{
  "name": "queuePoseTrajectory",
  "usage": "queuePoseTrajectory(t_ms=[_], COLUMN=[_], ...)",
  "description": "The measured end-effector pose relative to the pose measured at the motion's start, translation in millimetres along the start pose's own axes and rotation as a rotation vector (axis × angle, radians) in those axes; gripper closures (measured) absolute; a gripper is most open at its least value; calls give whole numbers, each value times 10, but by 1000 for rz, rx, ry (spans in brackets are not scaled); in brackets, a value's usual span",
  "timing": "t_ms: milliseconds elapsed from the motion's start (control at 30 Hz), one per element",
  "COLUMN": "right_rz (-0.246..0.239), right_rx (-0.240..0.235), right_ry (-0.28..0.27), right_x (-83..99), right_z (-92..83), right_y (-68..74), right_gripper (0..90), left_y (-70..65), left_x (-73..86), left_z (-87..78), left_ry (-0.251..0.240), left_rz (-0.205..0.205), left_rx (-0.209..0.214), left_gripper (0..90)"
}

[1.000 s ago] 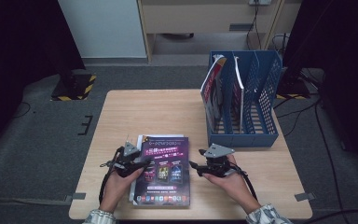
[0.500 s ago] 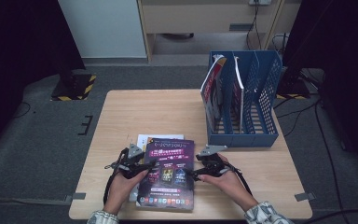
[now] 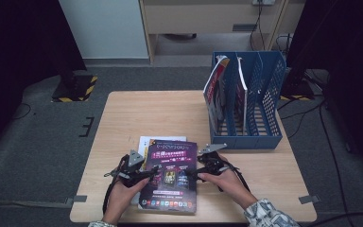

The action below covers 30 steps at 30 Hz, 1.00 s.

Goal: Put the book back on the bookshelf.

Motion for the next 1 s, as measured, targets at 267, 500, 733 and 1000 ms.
queuePoseTrajectory(t_ms=[267, 500, 733, 1000], right_rz=[11, 27, 47, -16], right_rx=[7, 7, 9, 4], right_ry=[-25, -45, -40, -54], right_x=[14, 14, -13, -141], right_z=[11, 24, 26, 145], right_y=[1, -10, -2, 129], right_gripper=[101, 95, 146, 153], left_y=[10, 0, 25, 193], left_x=[45, 52, 45, 75], left_z=[15, 13, -19, -100], left_ry=[15, 12, 33, 36], left_rz=[-58, -62, -46, -74], left_rx=[11, 5, -12, -36], left_gripper=[336, 337, 328, 308])
Point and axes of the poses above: each handheld gripper's, and its own axes: z roughly forward along the jaws, x roughly out of its underside, y roughly to its left, the point moved 2 cm from there along z, roughly forward along the jaws, and after that the axes turned 8 degrees about -z, right-handed, at the moved point
